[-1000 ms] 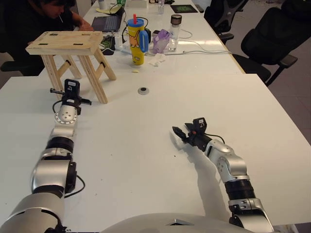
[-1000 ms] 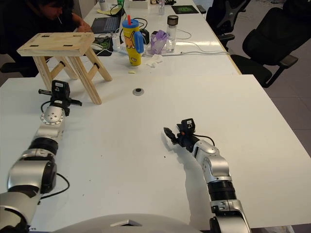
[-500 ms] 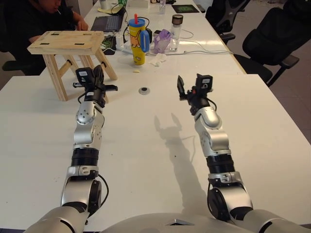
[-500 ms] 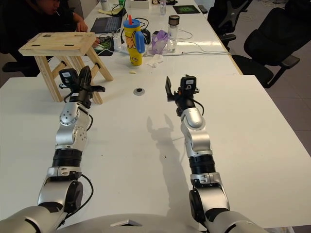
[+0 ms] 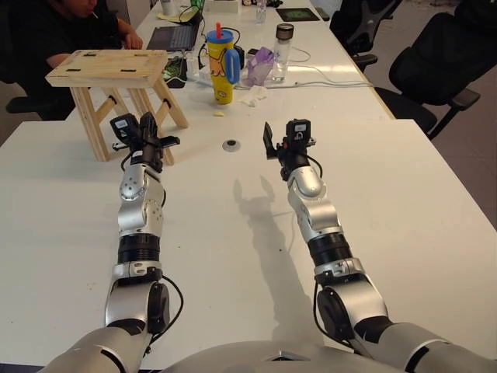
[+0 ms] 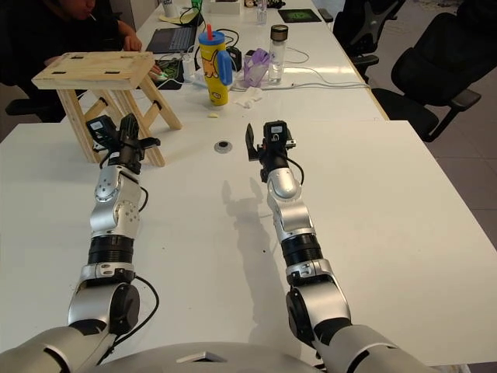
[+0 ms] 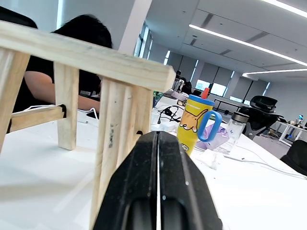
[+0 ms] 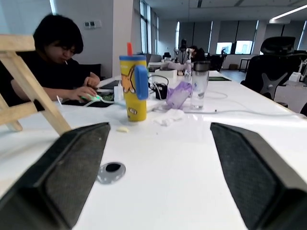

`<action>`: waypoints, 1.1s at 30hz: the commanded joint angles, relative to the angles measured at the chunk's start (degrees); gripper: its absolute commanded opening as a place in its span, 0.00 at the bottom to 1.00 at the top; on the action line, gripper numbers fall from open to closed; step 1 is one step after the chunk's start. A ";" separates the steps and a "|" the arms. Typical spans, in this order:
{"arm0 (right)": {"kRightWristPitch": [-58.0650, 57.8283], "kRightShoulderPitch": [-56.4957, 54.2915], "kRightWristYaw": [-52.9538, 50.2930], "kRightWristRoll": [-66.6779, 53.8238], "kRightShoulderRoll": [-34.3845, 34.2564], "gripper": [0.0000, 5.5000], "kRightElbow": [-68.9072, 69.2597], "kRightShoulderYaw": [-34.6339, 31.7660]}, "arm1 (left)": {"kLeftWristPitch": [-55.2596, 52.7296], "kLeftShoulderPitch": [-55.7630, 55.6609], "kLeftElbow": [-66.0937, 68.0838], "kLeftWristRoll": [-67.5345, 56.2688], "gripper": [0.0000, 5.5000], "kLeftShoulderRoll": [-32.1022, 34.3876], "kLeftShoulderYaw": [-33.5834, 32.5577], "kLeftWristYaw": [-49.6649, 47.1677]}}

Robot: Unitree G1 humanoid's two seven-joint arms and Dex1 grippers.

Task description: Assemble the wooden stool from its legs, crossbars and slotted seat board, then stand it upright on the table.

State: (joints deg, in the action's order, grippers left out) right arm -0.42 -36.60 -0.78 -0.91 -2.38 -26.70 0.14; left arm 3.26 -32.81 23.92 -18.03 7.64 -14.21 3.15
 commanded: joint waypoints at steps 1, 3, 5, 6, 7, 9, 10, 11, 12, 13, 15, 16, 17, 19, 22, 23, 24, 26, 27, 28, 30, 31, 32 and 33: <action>1.96 -3.53 2.29 -0.78 1.18 0.70 -4.04 -0.88 | 3.26 -2.60 2.51 0.43 0.00 -1.65 0.37 1.26; 3.58 -4.22 2.59 -1.32 1.01 0.70 -5.01 -1.59 | 5.28 -3.33 4.00 1.40 0.00 -1.92 0.85 1.86; 5.63 -4.41 1.64 -0.16 1.49 0.70 -5.79 -1.71 | 6.46 -4.26 5.66 1.77 0.00 -2.48 1.42 2.58; 6.29 -4.42 1.40 0.06 1.63 0.70 -6.09 -1.85 | 8.02 -4.38 5.87 1.44 0.00 -2.98 2.05 4.78; 7.01 -4.32 1.18 0.22 1.76 0.70 -6.20 -2.04 | 8.94 -4.35 5.98 3.34 0.00 -2.68 3.87 5.82; 7.88 -3.96 2.82 -1.55 1.54 0.70 -6.49 -2.93 | 10.51 -4.64 7.10 4.68 0.00 -3.47 5.17 6.45; 8.34 -3.90 3.18 -1.62 1.61 0.70 -6.72 -2.96 | 11.25 -5.07 7.99 5.32 0.00 -3.94 5.46 5.97; 8.61 -3.97 3.95 -2.02 1.47 0.70 -7.11 -2.99 | 12.49 -5.35 8.64 6.15 0.00 -4.16 5.80 5.59; 9.01 -4.11 4.09 -1.97 1.55 0.70 -7.56 -2.98 | 12.01 -5.52 8.78 5.82 0.00 -4.51 5.93 6.07; 9.45 -4.38 4.21 -1.93 1.67 0.70 -8.07 -3.03 | 10.84 -5.54 8.53 5.08 0.00 -4.79 5.98 6.97; 10.32 -5.13 4.46 -2.12 2.21 0.70 -9.08 -3.29 | 9.58 -5.52 8.38 5.93 0.00 -4.53 7.04 7.91; 10.62 -5.55 4.34 -2.30 2.38 0.70 -9.71 -3.60 | 8.92 -5.32 8.07 5.75 0.00 -4.41 7.53 9.20; 10.94 -6.00 4.12 -2.36 2.50 0.70 -10.48 -3.86 | 9.47 -5.22 8.13 6.32 0.00 -4.27 7.99 9.68; 11.62 -6.93 3.40 -1.52 2.83 0.70 -12.32 -3.85 | 9.90 -5.33 8.86 6.94 0.00 -4.35 8.12 9.55; 12.54 -7.97 3.58 -1.16 2.97 0.70 -13.94 -3.63 | 10.38 -5.64 9.62 6.14 0.00 -4.86 7.54 10.11; 13.39 -8.41 4.42 -1.61 2.93 0.70 -14.34 -3.67 | 10.73 -6.03 10.14 5.52 0.00 -5.24 7.34 10.68; 14.21 -8.77 4.57 -1.71 3.03 0.68 -14.84 -3.72 | 11.26 -6.46 10.64 4.74 0.00 -5.72 6.98 11.19; 15.49 -9.40 4.89 -2.11 3.17 0.63 -15.76 -4.03 | 12.25 -7.22 11.20 3.74 0.00 -6.33 6.28 11.84; 16.12 -9.58 4.94 -2.06 3.27 0.60 -15.96 -4.04 | 12.49 -7.49 11.27 3.27 0.00 -6.49 6.10 12.34; 16.67 -9.74 4.95 -1.93 3.37 0.59 -16.10 -4.01 | 12.69 -7.80 11.45 3.27 0.00 -6.51 6.07 12.49; 17.37 -9.95 4.86 -1.69 3.51 0.53 -16.45 -3.96 | 12.94 -8.13 11.80 3.39 0.00 -6.49 6.04 12.62; 17.58 -10.03 4.86 -1.67 3.53 0.51 -16.64 -3.96 | 13.05 -8.21 11.95 3.46 0.00 -6.50 5.99 12.66; 17.94 -10.03 4.88 -1.82 3.67 0.48 -16.70 -4.15 | 13.89 -8.78 12.69 3.89 0.00 -6.37 6.00 12.60; 18.30 -10.00 4.95 -2.01 3.79 0.44 -16.72 -4.34 | 14.58 -9.21 13.28 4.31 0.00 -6.26 6.06 12.54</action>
State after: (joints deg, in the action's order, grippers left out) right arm 16.98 -45.32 3.94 -2.76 0.90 -42.96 -3.74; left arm 16.54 -40.33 35.64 -14.51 1.04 -8.05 15.63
